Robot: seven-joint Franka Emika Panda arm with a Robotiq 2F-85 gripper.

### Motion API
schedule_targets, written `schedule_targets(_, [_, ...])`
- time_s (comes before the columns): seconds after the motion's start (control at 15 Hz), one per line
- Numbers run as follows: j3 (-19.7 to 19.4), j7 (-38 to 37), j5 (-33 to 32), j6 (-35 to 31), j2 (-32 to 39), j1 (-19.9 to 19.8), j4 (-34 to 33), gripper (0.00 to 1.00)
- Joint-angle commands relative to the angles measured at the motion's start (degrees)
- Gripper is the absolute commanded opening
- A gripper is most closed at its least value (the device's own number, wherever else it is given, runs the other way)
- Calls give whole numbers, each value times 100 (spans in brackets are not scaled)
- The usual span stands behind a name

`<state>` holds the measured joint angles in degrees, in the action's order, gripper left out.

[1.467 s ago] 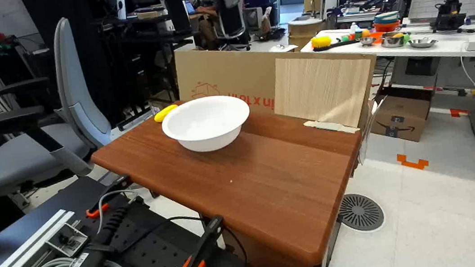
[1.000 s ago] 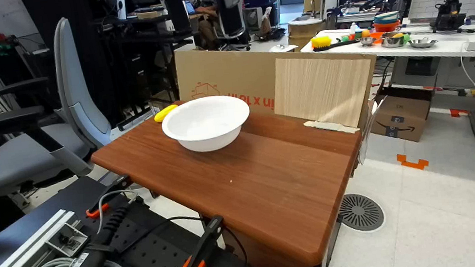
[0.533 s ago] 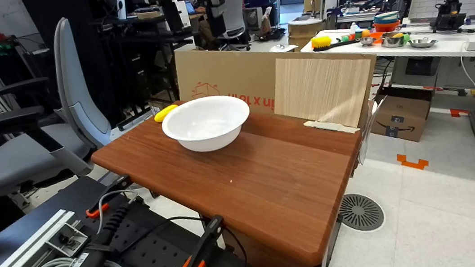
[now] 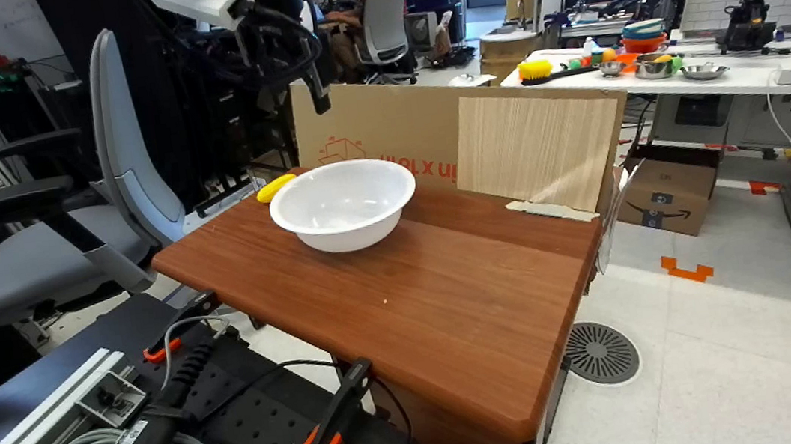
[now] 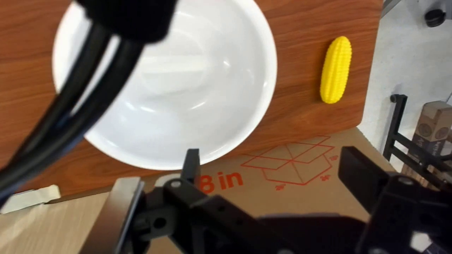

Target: Pick the yellow object and put it in the bowl

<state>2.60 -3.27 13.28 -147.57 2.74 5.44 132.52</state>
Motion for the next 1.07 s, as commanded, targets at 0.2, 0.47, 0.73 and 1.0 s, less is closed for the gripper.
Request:
schedule_targets(0.2, [438, -623, -130, -250, 1116, 305, -896, 100])
schedule_targets(0.47, [420, -1008, -528, -287, 1567, 592, -1099, 100])
schedule_targets(0.73, [330, -1440, -1012, -230, 2005, 873, -1286, 100])
schedule_targets(1.0, [221, -1713, -1406, -180, 2381, 1133, -1543, 100])
